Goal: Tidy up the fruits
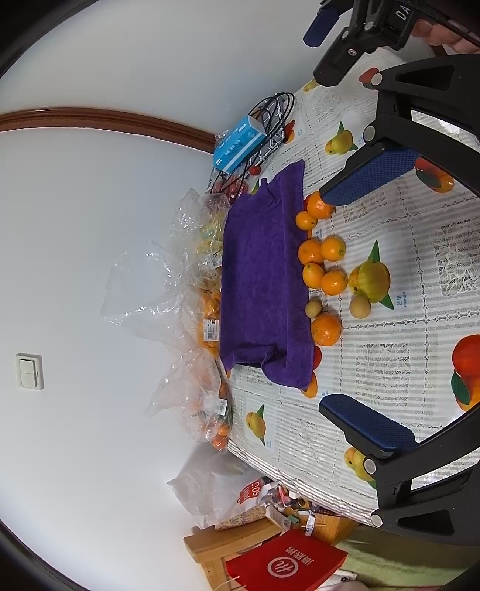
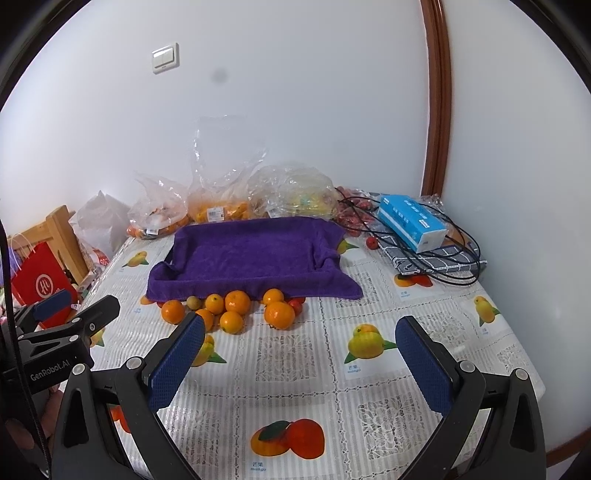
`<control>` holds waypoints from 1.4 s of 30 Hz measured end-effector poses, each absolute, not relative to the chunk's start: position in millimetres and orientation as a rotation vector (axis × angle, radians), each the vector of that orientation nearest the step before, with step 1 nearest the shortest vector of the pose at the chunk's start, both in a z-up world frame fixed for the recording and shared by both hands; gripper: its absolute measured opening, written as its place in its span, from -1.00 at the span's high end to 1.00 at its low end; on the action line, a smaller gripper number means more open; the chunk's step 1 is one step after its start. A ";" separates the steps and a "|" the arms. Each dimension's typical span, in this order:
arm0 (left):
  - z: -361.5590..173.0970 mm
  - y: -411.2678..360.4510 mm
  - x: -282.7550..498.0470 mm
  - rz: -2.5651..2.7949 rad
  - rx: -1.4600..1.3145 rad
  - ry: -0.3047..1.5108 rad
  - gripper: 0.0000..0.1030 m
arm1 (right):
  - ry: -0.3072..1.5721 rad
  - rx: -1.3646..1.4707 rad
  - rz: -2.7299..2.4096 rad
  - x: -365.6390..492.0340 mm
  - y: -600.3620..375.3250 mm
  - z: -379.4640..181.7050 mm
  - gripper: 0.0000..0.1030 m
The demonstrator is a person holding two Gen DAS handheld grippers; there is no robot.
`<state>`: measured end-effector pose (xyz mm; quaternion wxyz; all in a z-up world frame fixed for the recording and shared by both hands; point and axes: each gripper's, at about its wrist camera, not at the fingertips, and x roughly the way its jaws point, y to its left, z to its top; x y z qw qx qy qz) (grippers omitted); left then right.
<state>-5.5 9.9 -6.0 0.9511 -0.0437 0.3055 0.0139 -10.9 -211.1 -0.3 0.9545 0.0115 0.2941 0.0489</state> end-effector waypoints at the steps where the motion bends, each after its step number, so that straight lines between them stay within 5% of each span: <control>1: -6.5 9.6 -5.2 0.030 -0.090 0.622 -0.99 | 0.597 0.023 0.101 -11.4 -210.9 -1.0 -0.99; 42: -5.9 21.1 -13.2 0.035 -0.101 0.594 -0.99 | 0.622 0.001 0.151 -6.7 -194.9 -5.5 -0.99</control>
